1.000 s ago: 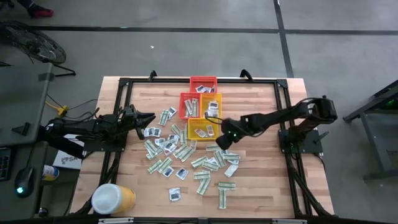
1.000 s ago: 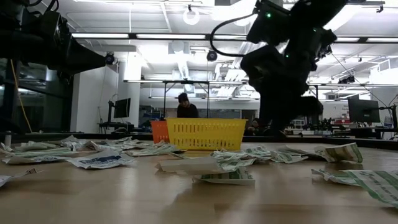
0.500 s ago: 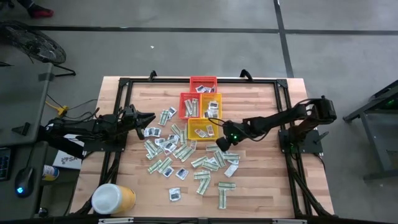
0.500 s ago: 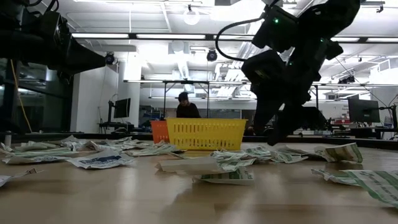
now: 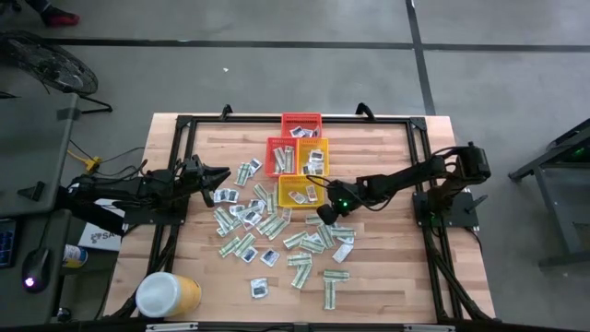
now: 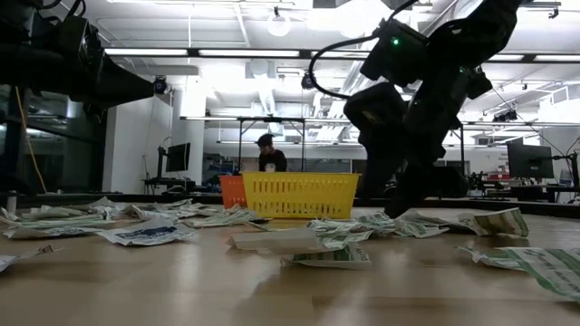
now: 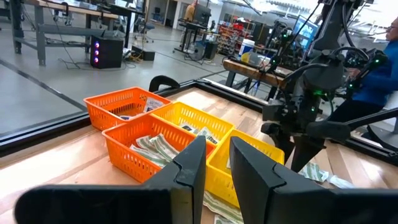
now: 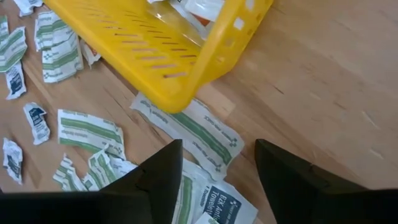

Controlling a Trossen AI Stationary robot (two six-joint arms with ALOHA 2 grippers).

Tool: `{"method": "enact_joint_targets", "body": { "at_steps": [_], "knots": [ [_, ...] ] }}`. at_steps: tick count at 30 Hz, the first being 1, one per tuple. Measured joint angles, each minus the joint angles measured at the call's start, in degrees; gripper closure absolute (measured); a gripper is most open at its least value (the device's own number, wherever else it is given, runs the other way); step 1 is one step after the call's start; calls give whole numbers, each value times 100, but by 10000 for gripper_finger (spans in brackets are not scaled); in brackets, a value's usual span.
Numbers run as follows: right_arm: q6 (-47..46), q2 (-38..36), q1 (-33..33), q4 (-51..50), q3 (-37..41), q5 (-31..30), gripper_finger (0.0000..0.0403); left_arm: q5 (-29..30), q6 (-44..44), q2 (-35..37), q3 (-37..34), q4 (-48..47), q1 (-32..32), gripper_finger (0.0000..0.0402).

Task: Pick & Place First Aid Supplies
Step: Put the bandage into the bottom orange bin

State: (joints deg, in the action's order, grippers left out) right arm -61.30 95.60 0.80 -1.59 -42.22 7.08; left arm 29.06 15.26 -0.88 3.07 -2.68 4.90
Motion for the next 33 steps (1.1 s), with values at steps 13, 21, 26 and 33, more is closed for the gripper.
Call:
{"method": "enact_joint_targets", "body": {
  "at_steps": [13, 21, 26, 33],
  "knots": [
    [22, 14, 2, -77, 2, -54, 333, 0, 0, 0, 0, 0, -2, 328],
    [213, 14, 2, -118, 2, -75, 393, 0, 0, 0, 2, 0, 0, 328],
    [337, 3, 2, -144, 2, 18, 401, 0, -1, 0, 0, 0, -2, 328],
    [477, -514, 76, -715, 2, -98, 402, 0, 0, 1, 0, 0, -1, 328]
  ]
}}
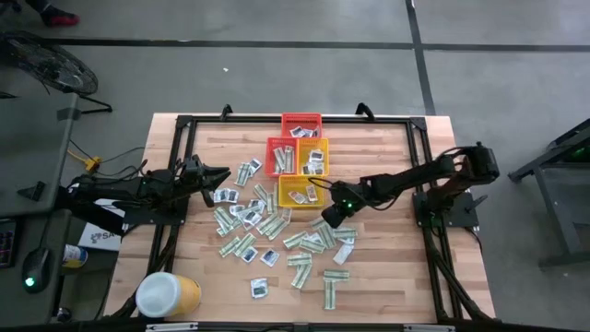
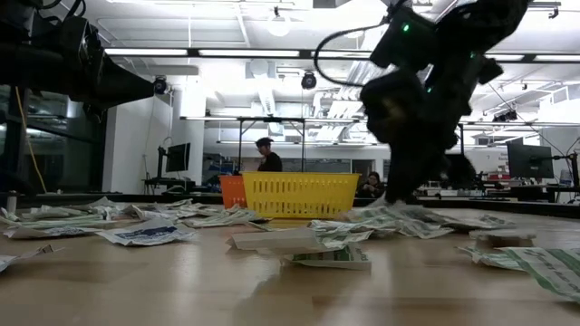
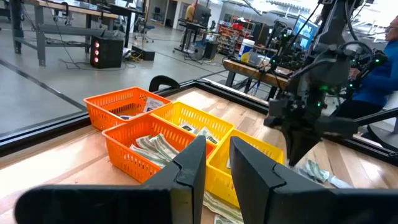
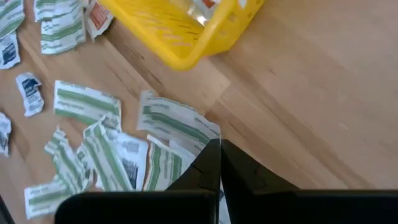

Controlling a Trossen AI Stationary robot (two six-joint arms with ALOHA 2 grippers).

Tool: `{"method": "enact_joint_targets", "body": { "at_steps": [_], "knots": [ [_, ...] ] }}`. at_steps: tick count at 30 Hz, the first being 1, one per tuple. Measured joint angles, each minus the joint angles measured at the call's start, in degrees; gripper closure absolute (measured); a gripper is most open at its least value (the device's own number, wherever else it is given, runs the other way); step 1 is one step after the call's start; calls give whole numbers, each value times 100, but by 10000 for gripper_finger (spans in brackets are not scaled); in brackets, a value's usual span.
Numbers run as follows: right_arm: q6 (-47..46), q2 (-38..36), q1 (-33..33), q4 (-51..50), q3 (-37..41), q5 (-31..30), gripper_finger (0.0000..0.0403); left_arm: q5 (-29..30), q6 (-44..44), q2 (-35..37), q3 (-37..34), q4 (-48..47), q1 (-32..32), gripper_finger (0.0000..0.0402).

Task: Pick & Place First Aid Supplies
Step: Put the bandage into the bottom orange bin

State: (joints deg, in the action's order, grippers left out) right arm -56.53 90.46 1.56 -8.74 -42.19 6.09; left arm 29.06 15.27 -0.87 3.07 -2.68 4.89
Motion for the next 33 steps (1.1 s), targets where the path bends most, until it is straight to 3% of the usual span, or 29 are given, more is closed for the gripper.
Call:
{"method": "enact_joint_targets", "body": {
  "at_steps": [9, 15, 22, 33],
  "knots": [
    [535, -1208, 0, -747, -27, -127, 402, 0, -1, 1, 2, 0, 1, 328],
    [1633, -1320, -27, -1351, -694, -2, 403, -1, 0, 1, 2, 0, 0, 328],
    [3354, -867, -334, -2180, -1981, 356, 403, 0, 0, -1, 0, 0, -1, 328],
    [5378, 551, -1088, -3102, -4113, 775, 403, -2, -1, 0, 1, 0, 0, 328]
  ]
}}
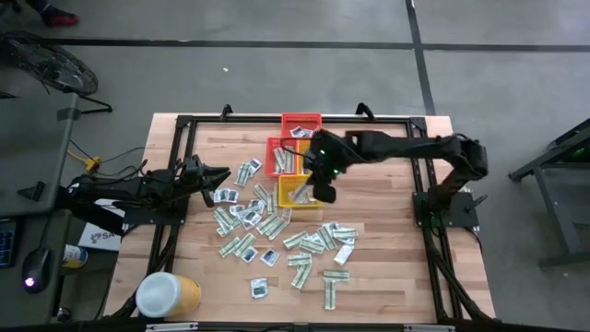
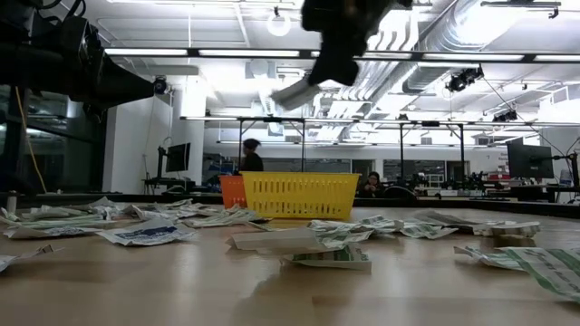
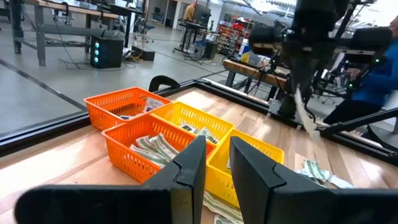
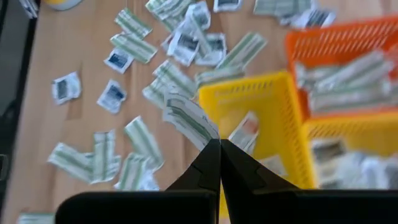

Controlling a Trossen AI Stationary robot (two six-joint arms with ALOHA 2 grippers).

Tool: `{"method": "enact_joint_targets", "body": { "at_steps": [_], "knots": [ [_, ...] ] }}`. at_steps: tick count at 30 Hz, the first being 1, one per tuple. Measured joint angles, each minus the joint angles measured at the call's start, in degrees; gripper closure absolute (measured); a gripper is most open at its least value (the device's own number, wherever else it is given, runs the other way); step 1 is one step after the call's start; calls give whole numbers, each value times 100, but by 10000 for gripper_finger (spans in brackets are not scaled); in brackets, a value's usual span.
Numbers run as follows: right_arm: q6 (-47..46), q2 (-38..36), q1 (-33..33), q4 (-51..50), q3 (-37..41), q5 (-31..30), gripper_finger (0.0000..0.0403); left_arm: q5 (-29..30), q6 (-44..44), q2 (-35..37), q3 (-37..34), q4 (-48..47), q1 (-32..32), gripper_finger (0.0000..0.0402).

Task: Pick & Place First Aid Supplies
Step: Put the bandage into the bottom orange bin

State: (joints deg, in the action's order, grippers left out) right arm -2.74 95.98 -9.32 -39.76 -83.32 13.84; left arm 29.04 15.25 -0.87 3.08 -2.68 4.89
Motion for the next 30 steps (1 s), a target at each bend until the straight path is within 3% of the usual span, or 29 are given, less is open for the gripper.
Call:
{"method": "enact_joint_targets", "body": {
  "at_steps": [6, 10, 30],
  "knots": [
    [751, 746, -379, -75, -842, -35, 403, 0, -1, 0, 0, 0, 0, 328],
    [910, 1108, -623, 76, -1147, -407, 403, 0, 1, 1, 1, 0, 0, 328],
    [1172, 2253, -1430, 1112, -1168, -373, 403, 0, 1, -1, -1, 0, 0, 328]
  ]
}}
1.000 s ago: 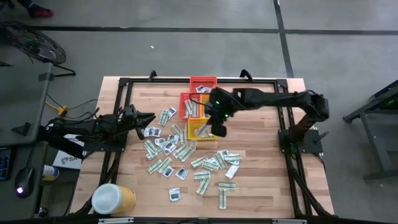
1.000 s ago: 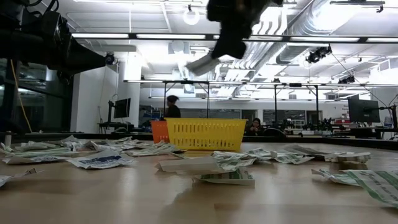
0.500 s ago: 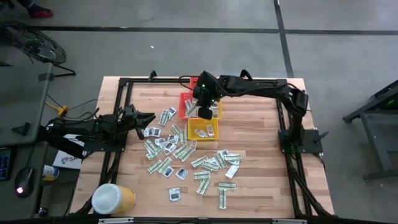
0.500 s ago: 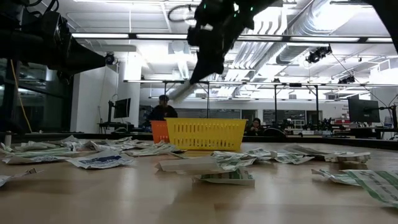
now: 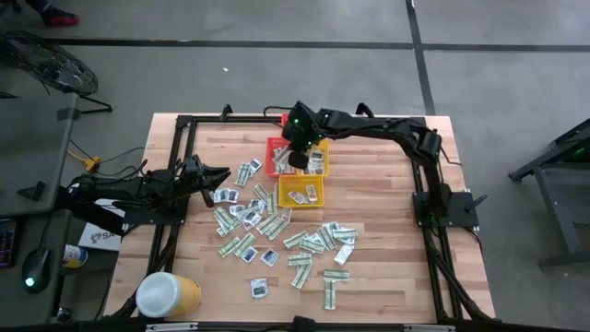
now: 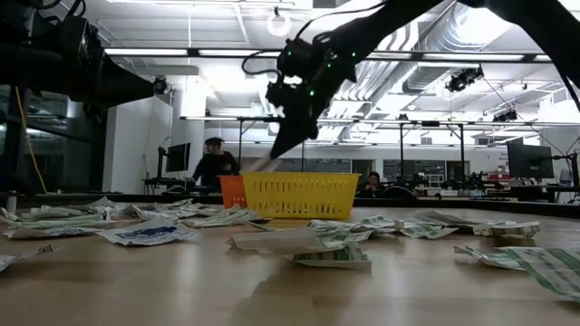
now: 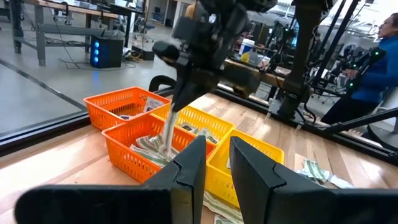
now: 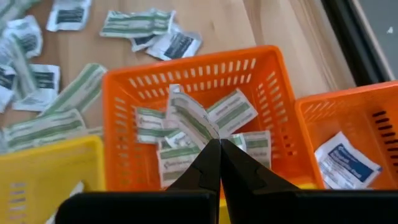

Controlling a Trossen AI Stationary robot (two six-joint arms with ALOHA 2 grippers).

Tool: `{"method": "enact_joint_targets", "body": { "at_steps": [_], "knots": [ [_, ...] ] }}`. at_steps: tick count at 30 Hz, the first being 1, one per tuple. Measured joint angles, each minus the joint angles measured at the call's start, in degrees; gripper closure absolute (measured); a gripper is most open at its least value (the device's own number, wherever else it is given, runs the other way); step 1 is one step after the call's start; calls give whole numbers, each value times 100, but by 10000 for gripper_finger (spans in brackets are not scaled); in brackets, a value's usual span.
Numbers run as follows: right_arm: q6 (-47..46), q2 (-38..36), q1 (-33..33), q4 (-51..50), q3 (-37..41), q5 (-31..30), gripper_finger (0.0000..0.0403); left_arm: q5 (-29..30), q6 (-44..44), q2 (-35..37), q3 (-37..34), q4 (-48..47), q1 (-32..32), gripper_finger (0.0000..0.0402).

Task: Pick & Place First Aid Supplies
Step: Put the bandage into the bottom orange bin

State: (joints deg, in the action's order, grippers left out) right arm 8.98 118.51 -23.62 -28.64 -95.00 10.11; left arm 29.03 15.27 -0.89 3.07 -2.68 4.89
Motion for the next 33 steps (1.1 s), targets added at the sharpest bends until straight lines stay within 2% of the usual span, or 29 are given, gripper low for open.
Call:
{"method": "enact_joint_targets", "body": {
  "at_steps": [10, 16, 22, 29, 33],
  "knots": [
    [-126, 197, -2, 286, 2, -167, 392, 0, 0, 1, 1, 0, 0, 328],
    [-523, 197, -3, 294, 2, -79, 342, 0, -1, 1, 1, 0, 1, 328],
    [-1300, 121, 16, 243, 31, -513, 297, 0, -1, 1, 2, 0, 2, 328],
    [-1571, -359, 210, -735, 24, -511, 285, -2, -1, 0, 1, 0, 1, 328],
    [-1523, -695, 379, -1177, 149, -749, 285, 0, -2, 2, 2, 0, 0, 328]
  ]
}}
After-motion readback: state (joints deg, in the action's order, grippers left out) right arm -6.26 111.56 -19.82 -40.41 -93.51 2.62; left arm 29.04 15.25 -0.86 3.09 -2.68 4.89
